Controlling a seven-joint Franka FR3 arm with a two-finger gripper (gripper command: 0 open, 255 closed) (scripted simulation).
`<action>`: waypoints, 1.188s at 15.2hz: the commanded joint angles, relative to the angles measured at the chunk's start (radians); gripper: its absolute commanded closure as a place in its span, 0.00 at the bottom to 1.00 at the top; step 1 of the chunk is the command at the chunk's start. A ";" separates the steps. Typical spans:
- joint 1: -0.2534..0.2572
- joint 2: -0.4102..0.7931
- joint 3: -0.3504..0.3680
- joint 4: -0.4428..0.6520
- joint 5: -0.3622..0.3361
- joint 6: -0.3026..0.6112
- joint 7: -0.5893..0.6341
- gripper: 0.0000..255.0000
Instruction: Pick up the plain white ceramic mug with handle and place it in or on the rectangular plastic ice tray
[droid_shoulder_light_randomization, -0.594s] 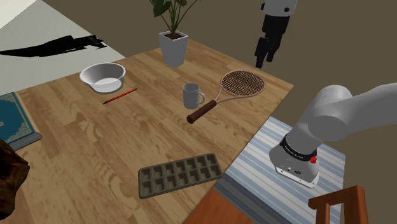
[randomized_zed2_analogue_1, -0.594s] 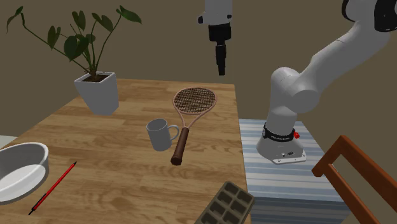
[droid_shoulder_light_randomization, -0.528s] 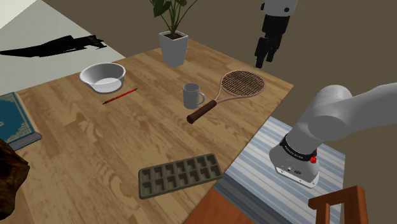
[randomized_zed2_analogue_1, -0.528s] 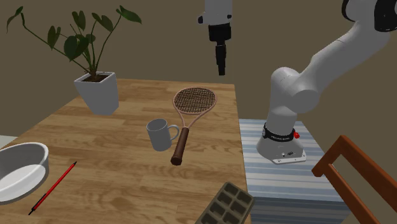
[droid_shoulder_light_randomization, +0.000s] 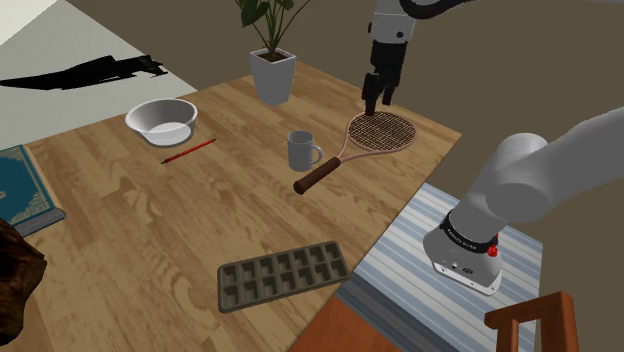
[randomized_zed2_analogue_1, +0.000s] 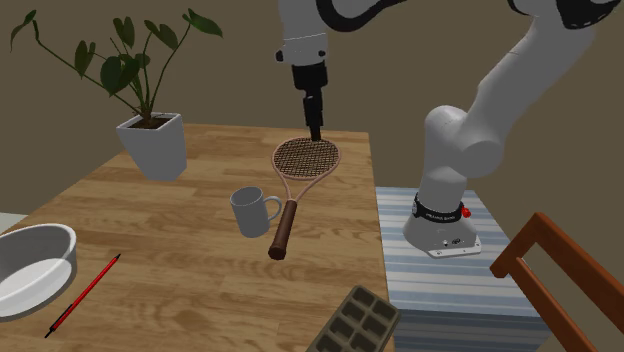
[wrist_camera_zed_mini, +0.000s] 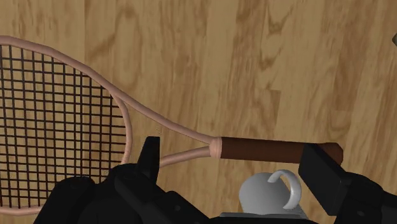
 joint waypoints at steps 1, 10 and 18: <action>0.012 0.076 0.010 0.025 0.005 0.052 -0.001 0.00; 0.051 0.423 0.049 0.198 0.011 0.221 -0.007 0.00; 0.073 0.637 0.071 0.328 0.001 0.303 -0.005 0.00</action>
